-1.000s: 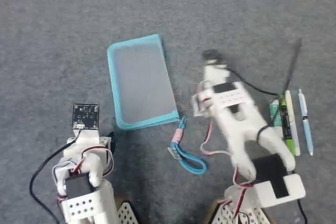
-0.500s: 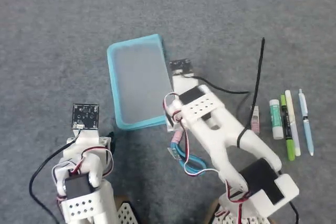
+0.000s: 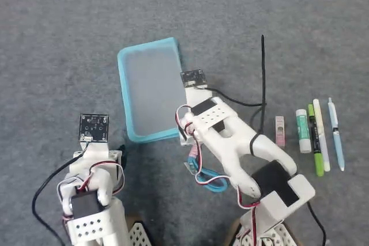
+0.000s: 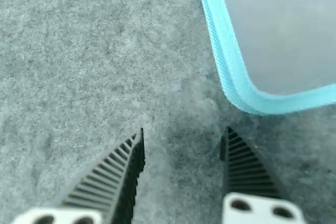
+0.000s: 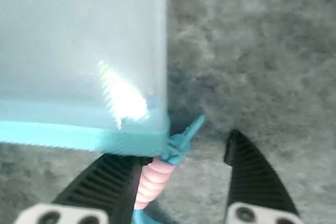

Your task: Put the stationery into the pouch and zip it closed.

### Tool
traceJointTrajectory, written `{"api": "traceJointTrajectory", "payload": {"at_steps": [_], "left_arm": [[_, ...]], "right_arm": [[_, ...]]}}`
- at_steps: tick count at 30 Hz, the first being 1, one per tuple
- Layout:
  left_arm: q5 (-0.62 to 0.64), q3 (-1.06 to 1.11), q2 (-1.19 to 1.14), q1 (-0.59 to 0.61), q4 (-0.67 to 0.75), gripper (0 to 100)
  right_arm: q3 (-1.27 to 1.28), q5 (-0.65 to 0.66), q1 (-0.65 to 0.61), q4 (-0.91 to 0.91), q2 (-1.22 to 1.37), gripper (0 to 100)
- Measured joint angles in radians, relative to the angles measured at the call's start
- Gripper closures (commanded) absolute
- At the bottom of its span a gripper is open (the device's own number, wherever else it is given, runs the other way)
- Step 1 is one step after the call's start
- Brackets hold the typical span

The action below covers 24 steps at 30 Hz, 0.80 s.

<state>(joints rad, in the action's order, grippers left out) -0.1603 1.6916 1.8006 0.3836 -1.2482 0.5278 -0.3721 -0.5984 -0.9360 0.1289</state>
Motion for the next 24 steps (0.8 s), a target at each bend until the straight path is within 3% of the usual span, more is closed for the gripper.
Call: {"api": "traceJointTrajectory", "payload": {"at_steps": [1, 3, 10, 19, 24], "left_arm": [[0.000, 0.000, 0.000, 0.000, 0.000, 78], [0.000, 0.000, 0.000, 0.000, 0.000, 78], [0.000, 0.000, 0.000, 0.000, 0.000, 78], [0.000, 0.000, 0.000, 0.000, 0.000, 78], [0.000, 0.000, 0.000, 0.000, 0.000, 78]], "right_arm": [[0.000, -0.002, 0.020, 0.000, 0.000, 99.8], [-0.003, 0.029, 0.078, -0.005, 0.002, 97.2], [-0.074, 0.313, 0.213, -0.041, 0.012, 99.2], [-0.413, 0.382, 0.411, -0.106, 0.147, 98.3], [-0.497, 0.439, 0.410, -0.120, 0.242, 77.4]]}}
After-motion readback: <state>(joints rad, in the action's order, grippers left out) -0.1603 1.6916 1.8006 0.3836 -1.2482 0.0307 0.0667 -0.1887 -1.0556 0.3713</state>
